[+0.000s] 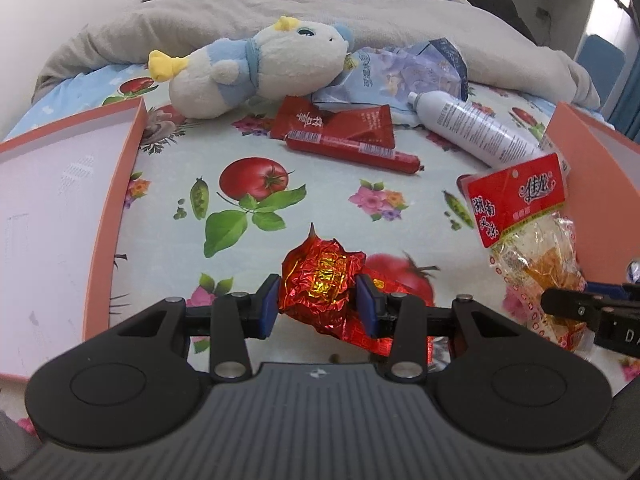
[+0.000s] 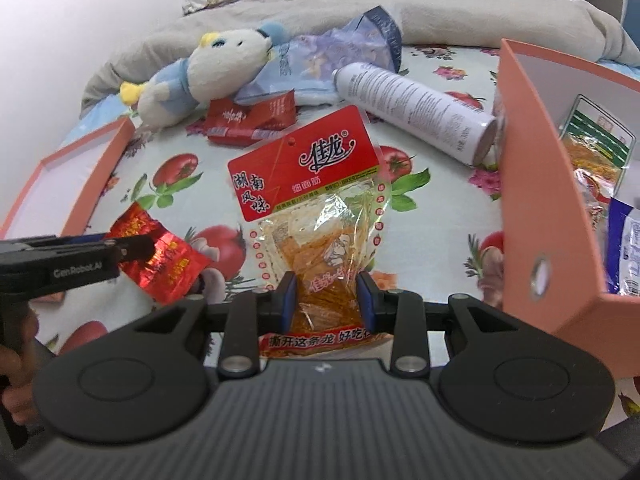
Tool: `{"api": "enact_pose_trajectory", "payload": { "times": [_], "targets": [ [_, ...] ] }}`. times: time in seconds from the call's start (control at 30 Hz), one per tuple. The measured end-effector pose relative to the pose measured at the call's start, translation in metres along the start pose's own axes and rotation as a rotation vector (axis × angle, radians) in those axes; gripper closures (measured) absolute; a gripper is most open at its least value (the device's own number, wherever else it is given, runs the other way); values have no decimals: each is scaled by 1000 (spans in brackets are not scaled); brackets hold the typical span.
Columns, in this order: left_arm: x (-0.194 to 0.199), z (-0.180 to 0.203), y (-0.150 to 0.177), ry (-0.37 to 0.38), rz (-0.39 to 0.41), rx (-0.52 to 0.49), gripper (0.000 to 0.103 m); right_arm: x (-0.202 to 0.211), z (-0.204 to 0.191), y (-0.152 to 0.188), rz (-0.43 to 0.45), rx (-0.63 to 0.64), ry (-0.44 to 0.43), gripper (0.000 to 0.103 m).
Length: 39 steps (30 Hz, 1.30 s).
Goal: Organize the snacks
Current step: 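Lift both held snacks and carry them over the pink box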
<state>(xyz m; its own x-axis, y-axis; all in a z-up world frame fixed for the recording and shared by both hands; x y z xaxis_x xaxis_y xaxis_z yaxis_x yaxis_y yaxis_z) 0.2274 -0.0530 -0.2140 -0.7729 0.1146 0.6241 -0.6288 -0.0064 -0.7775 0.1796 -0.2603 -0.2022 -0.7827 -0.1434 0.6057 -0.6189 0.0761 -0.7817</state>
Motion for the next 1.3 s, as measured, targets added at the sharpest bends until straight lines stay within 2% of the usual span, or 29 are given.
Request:
{"api": "enact_pose_trajectory", "payload": {
  "times": [0.2, 0.5, 0.7, 1.0, 1.3],
  "targets": [
    [13, 17, -23, 12, 20, 1, 57, 19, 9, -20, 39, -41, -4, 68],
    [44, 55, -88, 46, 100, -8, 57, 56, 23, -71, 138, -59, -7, 68],
    [67, 86, -135, 79, 166, -10, 57, 88, 44, -109, 227, -63, 29, 68],
    [97, 144, -189, 170, 252, -9, 57, 129, 80, -142, 321, -85, 83, 68],
    [108, 216, -220, 276, 294, -45, 57, 155, 125, -165, 402, -97, 157, 68]
  ]
}}
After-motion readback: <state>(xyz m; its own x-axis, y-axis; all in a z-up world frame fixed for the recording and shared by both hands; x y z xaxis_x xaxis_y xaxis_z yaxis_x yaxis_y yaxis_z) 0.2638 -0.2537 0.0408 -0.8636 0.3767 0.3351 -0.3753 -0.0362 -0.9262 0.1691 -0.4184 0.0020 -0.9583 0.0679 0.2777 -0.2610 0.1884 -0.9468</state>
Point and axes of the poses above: each gripper's, at about its wrist camera, not at the fingertips, and x roughly against the way its jaws point, z to its right, y to its underside, the point moved 4 cm from there along -x, roughly the way its jaws point, and after that the axes turned 10 degrees about z, right-handed, at the moved point
